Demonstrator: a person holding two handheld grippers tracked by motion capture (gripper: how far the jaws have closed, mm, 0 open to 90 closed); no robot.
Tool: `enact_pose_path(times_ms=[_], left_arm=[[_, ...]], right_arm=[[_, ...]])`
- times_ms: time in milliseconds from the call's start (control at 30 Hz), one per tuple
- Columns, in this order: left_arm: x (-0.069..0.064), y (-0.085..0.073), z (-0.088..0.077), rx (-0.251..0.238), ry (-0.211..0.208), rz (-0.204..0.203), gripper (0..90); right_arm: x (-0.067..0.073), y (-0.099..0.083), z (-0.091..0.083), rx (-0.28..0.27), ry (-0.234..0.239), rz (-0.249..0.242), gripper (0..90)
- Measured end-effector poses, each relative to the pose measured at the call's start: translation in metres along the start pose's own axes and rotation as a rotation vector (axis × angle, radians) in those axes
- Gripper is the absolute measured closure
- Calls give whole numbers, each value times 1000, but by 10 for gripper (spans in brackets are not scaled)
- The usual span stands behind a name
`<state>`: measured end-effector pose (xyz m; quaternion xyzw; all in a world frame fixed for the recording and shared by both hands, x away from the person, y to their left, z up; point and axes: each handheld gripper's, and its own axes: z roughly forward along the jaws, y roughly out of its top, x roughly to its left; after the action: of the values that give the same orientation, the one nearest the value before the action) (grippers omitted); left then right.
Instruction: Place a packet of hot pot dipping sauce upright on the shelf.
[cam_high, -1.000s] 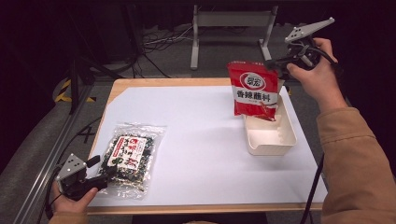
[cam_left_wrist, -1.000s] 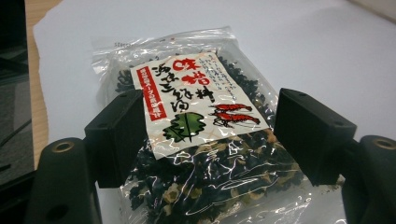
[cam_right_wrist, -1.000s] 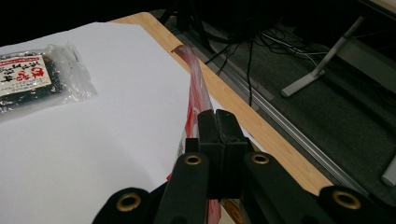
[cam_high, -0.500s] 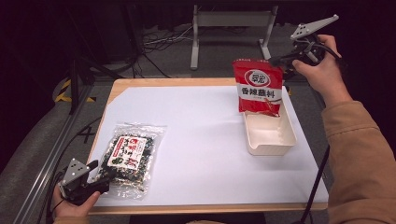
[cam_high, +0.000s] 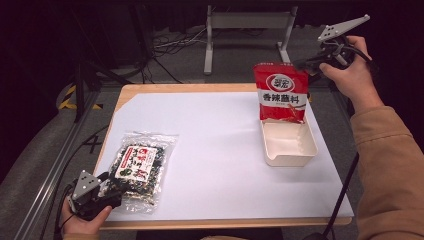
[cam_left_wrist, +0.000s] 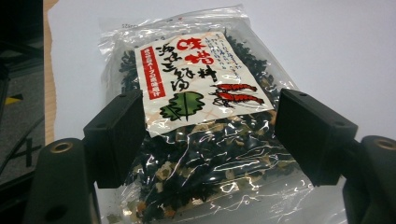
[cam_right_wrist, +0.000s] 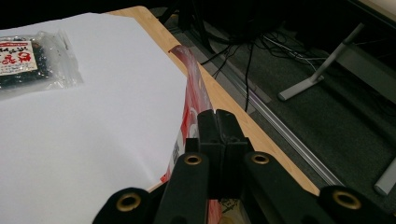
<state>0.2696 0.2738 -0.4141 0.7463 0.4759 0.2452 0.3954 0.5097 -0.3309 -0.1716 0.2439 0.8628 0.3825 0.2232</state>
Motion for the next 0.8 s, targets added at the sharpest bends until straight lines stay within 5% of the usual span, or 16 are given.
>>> enact_pose_path(times_ms=[500,800], left_arm=[[2,-2,-3,-3,1,-5,254],[1,-2,-3,-4,-1,-3,254]], right_arm=[[-2,0,1,-3,-5,-13,899],[-6,-10,19,16,3,8,899]])
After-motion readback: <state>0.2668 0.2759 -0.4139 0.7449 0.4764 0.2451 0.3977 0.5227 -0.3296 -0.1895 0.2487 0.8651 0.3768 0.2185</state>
